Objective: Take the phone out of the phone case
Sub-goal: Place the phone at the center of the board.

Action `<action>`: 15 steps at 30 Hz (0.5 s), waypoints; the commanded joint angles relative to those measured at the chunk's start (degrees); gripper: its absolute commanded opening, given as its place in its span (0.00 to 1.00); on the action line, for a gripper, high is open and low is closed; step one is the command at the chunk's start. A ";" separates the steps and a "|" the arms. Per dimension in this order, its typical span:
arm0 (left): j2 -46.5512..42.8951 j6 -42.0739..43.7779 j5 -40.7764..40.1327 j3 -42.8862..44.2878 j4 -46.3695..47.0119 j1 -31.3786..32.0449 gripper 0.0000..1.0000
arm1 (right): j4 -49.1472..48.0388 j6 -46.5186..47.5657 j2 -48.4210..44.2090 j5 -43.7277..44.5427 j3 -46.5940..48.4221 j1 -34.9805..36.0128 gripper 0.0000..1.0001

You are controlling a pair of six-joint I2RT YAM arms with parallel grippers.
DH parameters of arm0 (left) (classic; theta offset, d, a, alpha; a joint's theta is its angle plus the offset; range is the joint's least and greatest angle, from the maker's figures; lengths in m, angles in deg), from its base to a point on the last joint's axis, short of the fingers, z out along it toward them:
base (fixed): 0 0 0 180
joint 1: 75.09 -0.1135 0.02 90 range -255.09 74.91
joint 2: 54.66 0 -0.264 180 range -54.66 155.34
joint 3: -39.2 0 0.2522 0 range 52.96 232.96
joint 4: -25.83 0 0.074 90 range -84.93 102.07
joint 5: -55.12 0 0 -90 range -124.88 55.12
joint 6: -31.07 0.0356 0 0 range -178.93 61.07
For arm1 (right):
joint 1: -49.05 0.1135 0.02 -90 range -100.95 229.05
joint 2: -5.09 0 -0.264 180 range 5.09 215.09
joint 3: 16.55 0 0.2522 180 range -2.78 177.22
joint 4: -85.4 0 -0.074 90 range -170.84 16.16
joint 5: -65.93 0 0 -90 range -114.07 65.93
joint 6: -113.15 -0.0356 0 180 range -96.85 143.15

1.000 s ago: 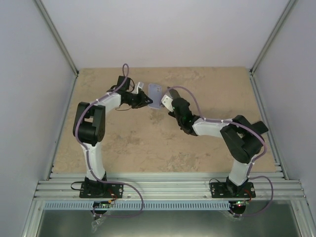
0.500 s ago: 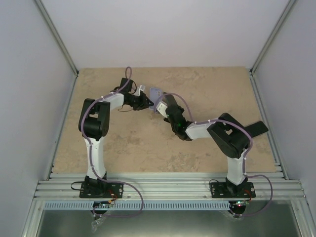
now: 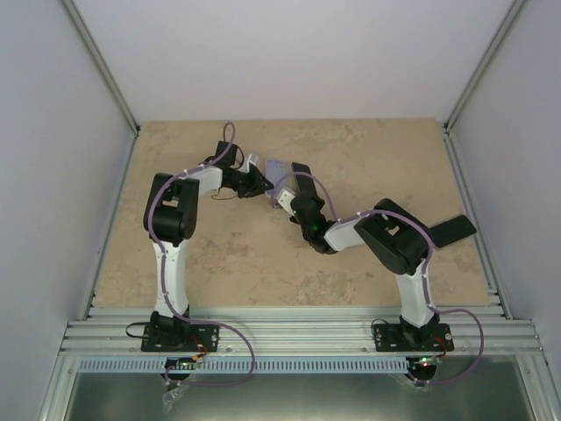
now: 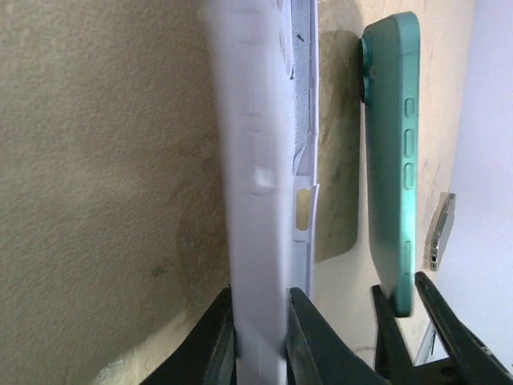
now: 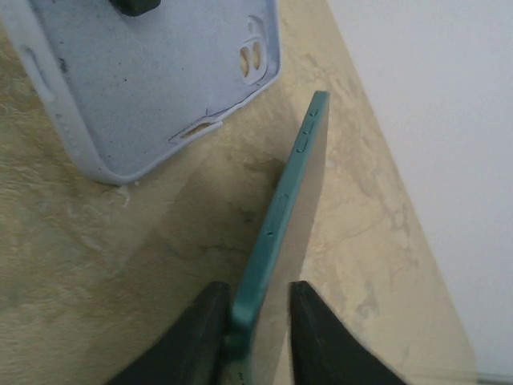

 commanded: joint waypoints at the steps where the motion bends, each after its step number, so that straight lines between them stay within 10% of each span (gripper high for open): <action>1: 1.38 -0.41 -0.94 1.60 1.41 -0.10 0.17 | -1.29 -1.80 0.85 0.75 0.43 0.72 0.28; 15: -2.51 1.43 -6.22 0.41 -2.17 -0.14 0.63 | 8.76 -7.02 -3.82 -3.10 1.60 1.20 0.54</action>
